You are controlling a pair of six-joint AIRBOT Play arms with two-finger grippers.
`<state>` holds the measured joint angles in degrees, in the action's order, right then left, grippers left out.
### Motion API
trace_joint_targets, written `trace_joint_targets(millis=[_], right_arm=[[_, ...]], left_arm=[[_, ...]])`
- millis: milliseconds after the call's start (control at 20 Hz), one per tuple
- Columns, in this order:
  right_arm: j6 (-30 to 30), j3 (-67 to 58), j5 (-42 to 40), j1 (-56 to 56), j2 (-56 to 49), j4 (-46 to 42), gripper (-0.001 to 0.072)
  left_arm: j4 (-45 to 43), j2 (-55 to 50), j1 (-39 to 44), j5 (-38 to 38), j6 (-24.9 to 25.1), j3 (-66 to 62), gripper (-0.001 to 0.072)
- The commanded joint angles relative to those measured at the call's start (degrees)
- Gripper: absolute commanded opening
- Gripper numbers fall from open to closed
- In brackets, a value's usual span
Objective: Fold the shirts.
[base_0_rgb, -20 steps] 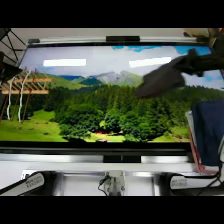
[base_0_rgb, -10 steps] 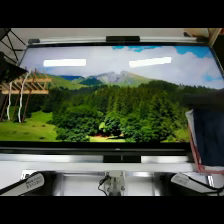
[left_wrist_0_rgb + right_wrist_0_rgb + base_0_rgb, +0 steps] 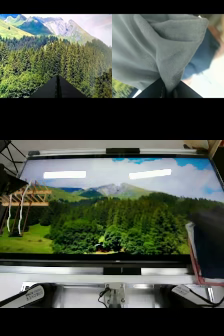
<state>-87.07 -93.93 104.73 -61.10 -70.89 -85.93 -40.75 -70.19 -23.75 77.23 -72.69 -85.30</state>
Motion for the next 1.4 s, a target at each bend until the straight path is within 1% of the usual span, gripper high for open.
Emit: trace_joint_targets(millis=[0, 200, 300, 350, 400, 450, 550, 650, 700, 750, 800, 850, 900, 950, 1000, 1050, 1100, 1150, 1200, 1250, 1350], right_arm=[[-1.0, 10.4, -0.8, -0.9, 2.9, -7.6, 0.0070], [-4.9, 23.3, -8.9, -0.9, 5.7, -9.2, 0.0070], [-6.5, 27.5, -13.2, -0.9, 6.1, -10.4, 0.0072], [-7.7, 28.9, -16.0, -0.9, 6.1, -10.4, 0.0253], [-8.2, 29.5, -17.7, -0.9, 6.1, -10.1, 0.0599], [-8.0, 29.5, -18.7, -0.9, 6.1, -10.0, 0.0669], [-7.9, 28.5, -19.3, -0.9, 6.1, -10.7, 0.0669], [-7.0, 23.5, -21.8, -0.1, 6.1, -9.9, 0.0663], [-5.0, 19.6, -24.7, 1.8, 6.1, -7.9, 0.0663], [-2.3, 15.8, -27.5, 4.8, 6.1, -5.4, 0.0663], [0.1, 12.0, -30.6, 9.6, 6.1, -3.2, 0.0663], [0.8, 9.0, -33.6, 15.4, 6.1, -2.6, 0.0663], [0.5, 6.7, -36.7, 21.9, 6.1, -3.0, 0.0662], [-1.0, 4.9, -39.5, 29.5, 6.1, -3.8, 0.0616], [-3.5, 4.2, -41.6, 37.1, 6.1, -5.2, 0.0508], [-5.5, 4.1, -42.2, 43.5, 5.8, -6.3, 0.0504], [-7.0, 4.1, -40.6, 49.2, 4.9, -6.3, 0.0517], [-8.2, 4.1, -36.6, 54.1, 3.0, -4.7, 0.0608], [-8.5, 4.1, -31.7, 57.3, 0.7, -2.3, 0.0641], [-8.4, 4.1, -26.9, 59.2, -1.7, 0.0, 0.0641], [-8.5, 4.2, -17.9, 60.9, -6.2, 4.0, 0.0641]], left_arm=[[0.0, 0.0, 0.1, 0.0, 0.1, 0.0, 0.0031], [0.0, 0.0, 0.3, 0.0, 0.3, 0.0, 0.0031], [0.0, 0.0, 0.3, 0.0, 0.2, 0.0, 0.0031], [0.0, 0.0, 0.3, -0.1, 0.2, 0.0, 0.0031], [0.0, 0.0, 0.3, -0.1, 0.2, 0.0, 0.0031], [0.0, 0.0, 0.3, -0.2, 0.0, 0.0, 0.0031], [0.0, 0.0, 0.3, -0.3, 0.1, 0.0, 0.0031], [0.0, 0.0, 0.5, -2.6, 0.2, -0.1, 0.0030], [-0.9, -0.1, 1.2, -3.8, 1.2, -0.5, 0.0029], [-4.2, -0.3, 2.8, -4.9, 1.1, -1.5, 0.0028], [-10.1, -1.1, 5.7, -5.7, 0.2, -3.3, 0.0028], [-17.7, -2.4, 9.2, -6.0, -2.3, -5.6, 0.0028], [-27.3, -4.2, 13.7, -5.6, -5.1, -8.5, 0.0028], [-37.1, -6.1, 18.4, -4.1, -7.6, -11.2, 0.0028], [-48.1, -8.4, 23.5, -0.9, -11.2, -13.8, 0.0028], [-56.9, -10.2, 28.0, 2.0, -15.1, -15.3, 0.0030], [-61.5, -11.4, 31.9, 3.3, -19.0, -15.4, 0.0047], [-61.0, -12.5, 35.1, 3.7, -20.1, -15.0, 0.0275], [-60.7, -13.7, 38.4, 4.5, -20.7, -14.3, 0.0554], [-60.7, -14.3, 40.9, 5.6, -20.6, -13.2, 0.0573], [-60.6, -14.1, 44.4, 5.9, -20.7, -9.3, 0.0572]])
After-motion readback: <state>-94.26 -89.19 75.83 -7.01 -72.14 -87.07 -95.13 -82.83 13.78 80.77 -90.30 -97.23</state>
